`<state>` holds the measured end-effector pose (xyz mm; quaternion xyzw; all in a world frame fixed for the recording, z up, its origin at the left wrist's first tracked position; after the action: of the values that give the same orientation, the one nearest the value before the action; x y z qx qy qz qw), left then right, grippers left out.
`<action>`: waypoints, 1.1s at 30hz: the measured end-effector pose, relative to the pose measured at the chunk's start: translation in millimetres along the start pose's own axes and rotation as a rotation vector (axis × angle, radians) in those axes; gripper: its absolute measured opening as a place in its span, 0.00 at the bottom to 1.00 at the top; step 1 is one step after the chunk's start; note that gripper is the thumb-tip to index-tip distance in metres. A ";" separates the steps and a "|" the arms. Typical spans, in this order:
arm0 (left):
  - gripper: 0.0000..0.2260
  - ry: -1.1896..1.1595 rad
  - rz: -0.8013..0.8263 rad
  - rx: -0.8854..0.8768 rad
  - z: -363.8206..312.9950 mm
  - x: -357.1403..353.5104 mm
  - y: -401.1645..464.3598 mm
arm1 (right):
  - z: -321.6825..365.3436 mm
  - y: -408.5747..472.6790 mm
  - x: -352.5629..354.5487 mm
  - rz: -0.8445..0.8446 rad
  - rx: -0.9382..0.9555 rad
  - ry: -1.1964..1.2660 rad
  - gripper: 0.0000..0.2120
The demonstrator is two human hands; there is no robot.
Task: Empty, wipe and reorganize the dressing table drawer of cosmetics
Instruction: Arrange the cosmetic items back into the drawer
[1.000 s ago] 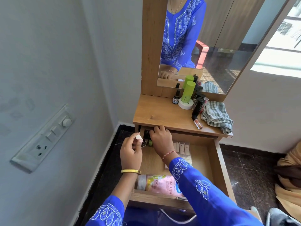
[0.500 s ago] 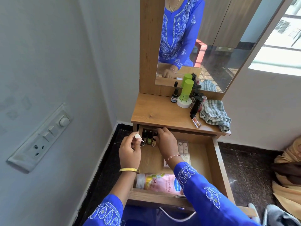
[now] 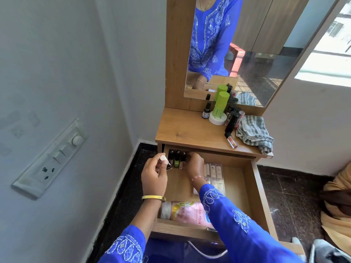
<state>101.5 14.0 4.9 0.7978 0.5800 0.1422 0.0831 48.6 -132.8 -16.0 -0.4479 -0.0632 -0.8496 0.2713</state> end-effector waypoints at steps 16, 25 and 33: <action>0.10 0.026 0.041 0.022 -2.4 -2.4 -1.5 | 2.7 -30.4 19.9 -0.035 0.115 0.266 0.07; 0.11 0.000 0.144 0.097 -10.9 -5.1 -7.5 | 16.5 -64.3 24.1 0.204 0.337 0.157 0.12; 0.10 0.024 0.247 0.138 -8.2 -11.6 -11.4 | -6.2 -62.3 22.5 0.206 0.162 0.349 0.10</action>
<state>85.2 6.3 7.7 0.8652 0.4867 0.1206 0.0030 1.6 -91.5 6.6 -0.2750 -0.0374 -0.8741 0.3986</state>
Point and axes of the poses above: each hand's wrist, its own y-axis towards the middle knuckle, its own x-axis out of the back of the hand, z = x × y, the point moved 4 cm from there along y, towards the middle knuckle, and after that the axes turned 9 degrees about -y, right-handed, at the moved point
